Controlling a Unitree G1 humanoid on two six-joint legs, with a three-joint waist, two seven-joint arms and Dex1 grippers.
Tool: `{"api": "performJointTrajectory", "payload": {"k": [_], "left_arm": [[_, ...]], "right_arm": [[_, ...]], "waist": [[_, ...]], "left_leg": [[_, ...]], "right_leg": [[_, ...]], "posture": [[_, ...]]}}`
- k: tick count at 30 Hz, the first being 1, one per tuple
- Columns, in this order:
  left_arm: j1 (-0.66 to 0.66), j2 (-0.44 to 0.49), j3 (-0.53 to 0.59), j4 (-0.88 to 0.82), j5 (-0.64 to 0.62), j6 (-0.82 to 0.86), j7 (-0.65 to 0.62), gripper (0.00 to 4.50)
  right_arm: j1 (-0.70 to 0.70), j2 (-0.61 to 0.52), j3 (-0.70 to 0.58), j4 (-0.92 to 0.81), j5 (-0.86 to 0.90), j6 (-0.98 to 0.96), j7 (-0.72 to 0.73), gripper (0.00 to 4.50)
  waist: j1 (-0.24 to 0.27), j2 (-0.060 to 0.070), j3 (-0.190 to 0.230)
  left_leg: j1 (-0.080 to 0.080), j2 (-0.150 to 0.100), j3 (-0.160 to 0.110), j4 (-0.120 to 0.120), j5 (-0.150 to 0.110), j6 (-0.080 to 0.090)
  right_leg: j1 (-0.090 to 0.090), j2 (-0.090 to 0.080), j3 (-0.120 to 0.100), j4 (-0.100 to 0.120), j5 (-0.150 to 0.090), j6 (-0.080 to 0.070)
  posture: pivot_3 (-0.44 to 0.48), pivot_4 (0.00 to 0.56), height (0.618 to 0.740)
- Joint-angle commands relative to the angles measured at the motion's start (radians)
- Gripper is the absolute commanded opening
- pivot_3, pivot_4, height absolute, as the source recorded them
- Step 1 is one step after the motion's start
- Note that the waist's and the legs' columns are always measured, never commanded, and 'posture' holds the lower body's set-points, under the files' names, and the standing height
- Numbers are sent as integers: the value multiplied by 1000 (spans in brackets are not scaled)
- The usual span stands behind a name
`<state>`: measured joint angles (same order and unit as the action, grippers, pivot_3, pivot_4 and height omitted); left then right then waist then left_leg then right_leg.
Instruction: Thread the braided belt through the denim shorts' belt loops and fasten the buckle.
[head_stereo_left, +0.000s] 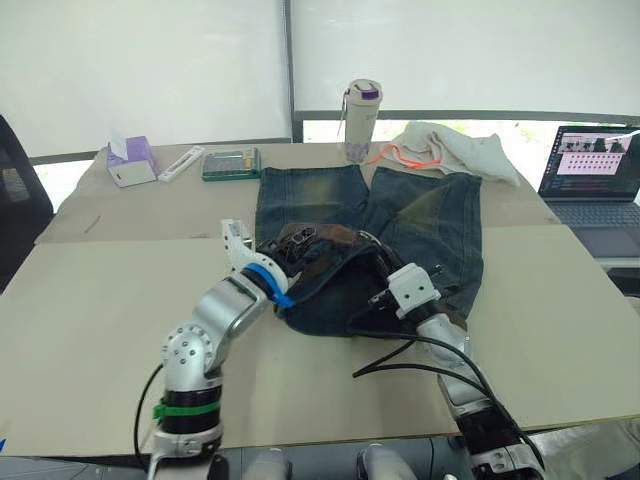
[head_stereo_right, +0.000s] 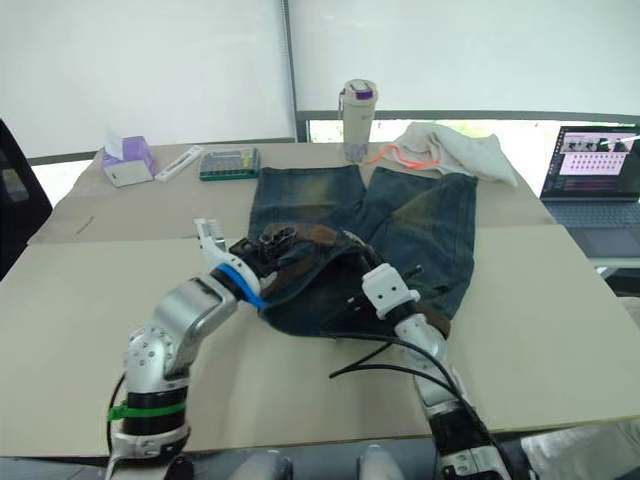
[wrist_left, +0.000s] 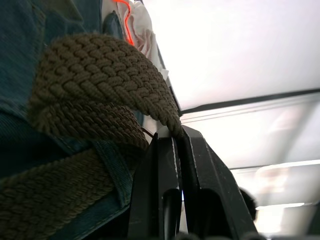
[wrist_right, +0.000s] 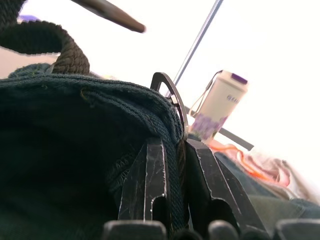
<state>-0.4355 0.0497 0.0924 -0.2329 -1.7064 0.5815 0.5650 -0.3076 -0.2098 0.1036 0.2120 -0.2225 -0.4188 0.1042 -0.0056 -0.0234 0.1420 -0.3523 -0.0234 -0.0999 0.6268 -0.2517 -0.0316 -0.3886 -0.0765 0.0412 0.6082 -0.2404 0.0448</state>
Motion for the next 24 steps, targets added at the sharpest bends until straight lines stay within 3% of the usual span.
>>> {"api": "performJointTrajectory", "payload": {"k": [1, 5, 6, 9, 11, 13, 16, 21, 24], "left_arm": [[-17, -4, -3, -25, 28, 3, -2, 0], [-3, 34, 41, -32, 35, 1, -14, 0], [-3, 55, 60, -30, 33, 2, -18, 0], [0, 101, 102, -41, 4, 6, -26, 0], [7, 130, 123, -54, -25, 15, -22, 0], [9, 148, 131, -60, -39, 23, -17, 0], [13, 163, 121, -66, -46, 33, -15, 0], [8, 151, 104, -84, -45, 30, 4, 0], [6, 143, 98, -86, -43, 24, 10, 0]], "right_arm": [[-14, -8, -4, -15, 9, -46, 1, 143], [29, -61, 39, -56, 50, 22, 143, 143], [48, -88, 59, -80, 77, 56, 219, 1166], [93, -151, 98, -160, 161, 156, 387, 2004], [114, -193, 98, -241, 229, 247, 479, 2809], [117, -215, 74, -315, 304, 353, 529, 3626], [96, -247, 32, -397, 398, 524, 572, 4450], [35, -263, -7, -489, 498, 745, 572, 4450], [-23, -263, 29, -464, 402, 759, 516, 4450]], "waist": [[-4, 0, 0], [-6, 0, 0], [-7, 0, 0], [-7, 0, 0], [-7, 0, 0], [-6, 0, 0], [-2, 0, 0], [1, 0, 0], [0, 0, 0]], "left_leg": [[0, 0, 0, 0, 0, 0], [0, 0, 0, 0, 0, 0], [0, 0, 0, 0, 0, 0], [1, 0, 0, 0, 0, 0], [0, 0, 0, 0, 0, 0], [0, 0, 0, 1, 0, 0], [0, 0, -1, 1, 0, 0], [0, 0, -1, 1, 0, 0], [0, 0, -1, 1, 0, 0]], "right_leg": [[0, 0, 0, 0, 0, 0], [0, 0, 0, 0, 0, 0], [0, 0, 0, 0, 0, 0], [0, 1, 0, 0, 0, 0], [0, 0, 0, 0, 0, 0], [0, 0, 0, 0, 0, 0], [1, 0, 0, 1, 0, 0], [1, 0, 0, 0, 0, 0], [0, 0, 0, 1, 0, 0]], "posture": [[0, 150, 740], [0, 150, 740], [0, 150, 740], [0, 150, 740], [0, 150, 740], [0, 150, 740], [0, 150, 740], [0, 150, 740], [0, 150, 740]]}}
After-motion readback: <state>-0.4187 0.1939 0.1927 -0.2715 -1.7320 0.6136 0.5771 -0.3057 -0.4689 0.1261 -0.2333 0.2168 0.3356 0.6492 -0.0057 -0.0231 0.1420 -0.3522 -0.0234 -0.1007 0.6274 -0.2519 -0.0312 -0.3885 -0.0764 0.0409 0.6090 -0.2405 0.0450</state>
